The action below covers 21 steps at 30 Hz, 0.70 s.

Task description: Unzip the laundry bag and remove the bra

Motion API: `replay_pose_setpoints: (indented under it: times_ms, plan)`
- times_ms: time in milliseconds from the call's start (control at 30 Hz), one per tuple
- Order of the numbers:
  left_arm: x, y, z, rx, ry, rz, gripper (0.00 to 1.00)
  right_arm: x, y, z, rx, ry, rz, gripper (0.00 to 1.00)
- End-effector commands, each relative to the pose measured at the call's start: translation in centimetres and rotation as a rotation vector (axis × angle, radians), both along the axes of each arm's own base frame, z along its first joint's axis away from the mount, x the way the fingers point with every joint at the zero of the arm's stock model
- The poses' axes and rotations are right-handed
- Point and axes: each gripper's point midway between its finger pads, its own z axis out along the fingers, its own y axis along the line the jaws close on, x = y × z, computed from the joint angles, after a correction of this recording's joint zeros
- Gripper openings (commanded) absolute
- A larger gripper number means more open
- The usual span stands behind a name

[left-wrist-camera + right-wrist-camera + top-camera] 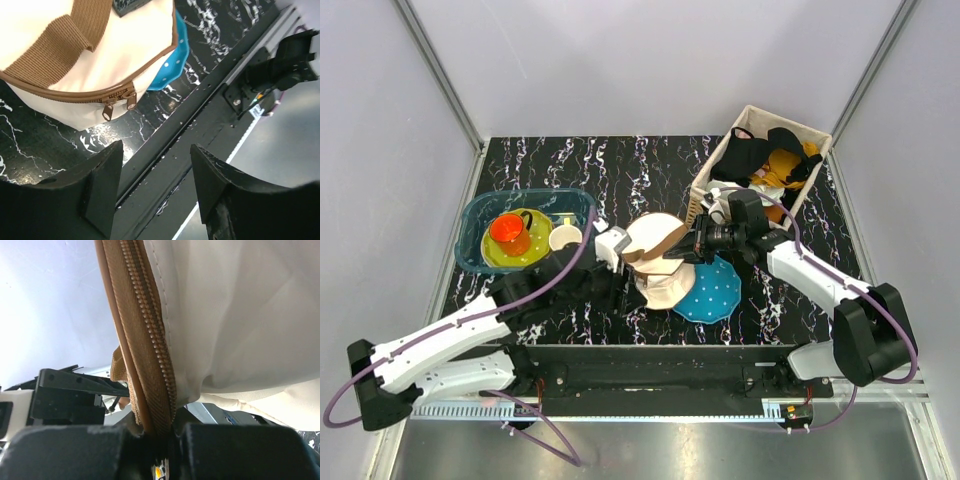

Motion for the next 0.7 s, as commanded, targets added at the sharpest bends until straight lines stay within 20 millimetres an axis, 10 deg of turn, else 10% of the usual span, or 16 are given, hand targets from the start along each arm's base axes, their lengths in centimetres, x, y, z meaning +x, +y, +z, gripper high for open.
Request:
replay_pose_setpoints:
  times_ms: [0, 667]
  plan:
    - [1.8, 0.1, -1.0, 0.084, -0.071, 0.081, 0.59, 1.0, 0.7, 2.8, 0.057, -0.066, 0.0, 0.0]
    - [4.8, -0.3, -1.6, 0.096, -0.143, 0.195, 0.49, 1.0, 0.8, 3.2, 0.07, -0.051, 0.004, 0.0]
